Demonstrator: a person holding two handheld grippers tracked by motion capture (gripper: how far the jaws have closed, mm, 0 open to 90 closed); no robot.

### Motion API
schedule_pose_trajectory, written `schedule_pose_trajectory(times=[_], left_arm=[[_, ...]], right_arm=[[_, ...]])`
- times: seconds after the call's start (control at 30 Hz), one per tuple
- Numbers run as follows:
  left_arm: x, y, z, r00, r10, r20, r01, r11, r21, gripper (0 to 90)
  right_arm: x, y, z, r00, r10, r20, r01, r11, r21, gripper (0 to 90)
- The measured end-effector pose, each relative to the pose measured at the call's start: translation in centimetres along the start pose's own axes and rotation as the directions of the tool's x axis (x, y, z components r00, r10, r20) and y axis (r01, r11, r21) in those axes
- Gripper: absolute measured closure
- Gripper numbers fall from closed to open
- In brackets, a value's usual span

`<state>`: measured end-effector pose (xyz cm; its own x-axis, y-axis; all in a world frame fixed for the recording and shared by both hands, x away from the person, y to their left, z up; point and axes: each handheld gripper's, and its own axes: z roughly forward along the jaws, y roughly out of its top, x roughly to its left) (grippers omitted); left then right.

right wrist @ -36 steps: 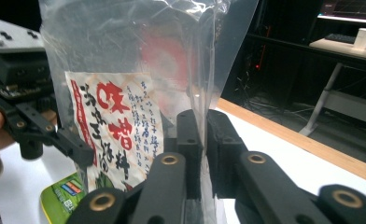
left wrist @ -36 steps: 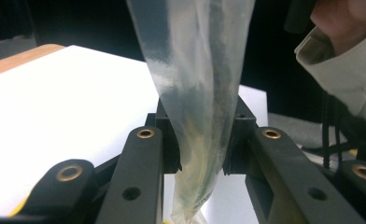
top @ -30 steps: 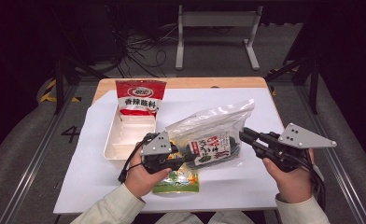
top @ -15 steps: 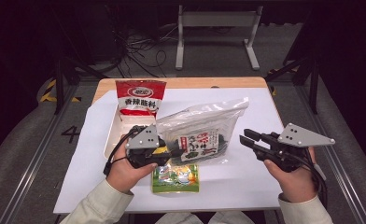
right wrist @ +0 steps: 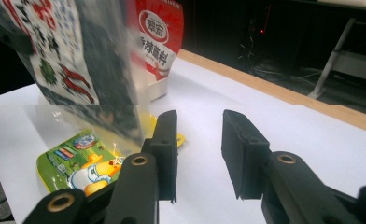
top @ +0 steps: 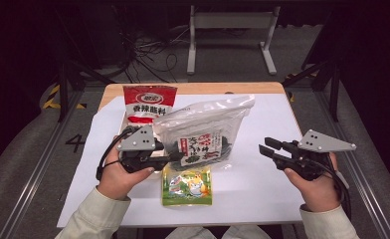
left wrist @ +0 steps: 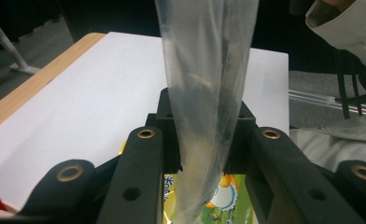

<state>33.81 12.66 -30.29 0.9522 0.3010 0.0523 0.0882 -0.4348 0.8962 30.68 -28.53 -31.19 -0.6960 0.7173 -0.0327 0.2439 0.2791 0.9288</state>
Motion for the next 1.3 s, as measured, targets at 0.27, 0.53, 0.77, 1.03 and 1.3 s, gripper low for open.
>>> schedule_pose_trajectory(times=[0.27,0.53,0.77,1.03,1.3], left_arm=[[0.2,0.3,-1.1,0.9996,-0.025,-0.011,0.024,0.9992,-0.032,73.9],[0.3,0.9,-2.4,0.9948,-0.019,-0.1,0.015,0.9991,-0.041,73.9],[0.9,0.8,-3.4,0.9865,-0.027,-0.161,0.022,0.9991,-0.035,73.8],[2.1,0.1,-4.6,0.9724,-0.031,-0.231,0.026,0.9993,-0.026,73.7],[3.3,-0.9,-5.6,0.962,-0.021,-0.272,0.011,0.9992,-0.039,73.8]], right_arm=[[-0.8,-0.7,0.2,0.9997,0.023,0.013,-0.023,0.999,0.029,66.1],[-1.5,-1.6,0.9,0.9988,0.044,0.02,-0.045,0.997,0.057,65.6],[-2.0,-2.0,1.1,0.9976,0.063,0.029,-0.064,0.996,0.068,65.0],[-2.4,-2.4,1.3,0.997,0.071,0.032,-0.073,0.994,0.078,64.7],[-2.7,-2.6,1.4,0.9962,0.079,0.036,-0.082,0.993,0.082,64.4]])
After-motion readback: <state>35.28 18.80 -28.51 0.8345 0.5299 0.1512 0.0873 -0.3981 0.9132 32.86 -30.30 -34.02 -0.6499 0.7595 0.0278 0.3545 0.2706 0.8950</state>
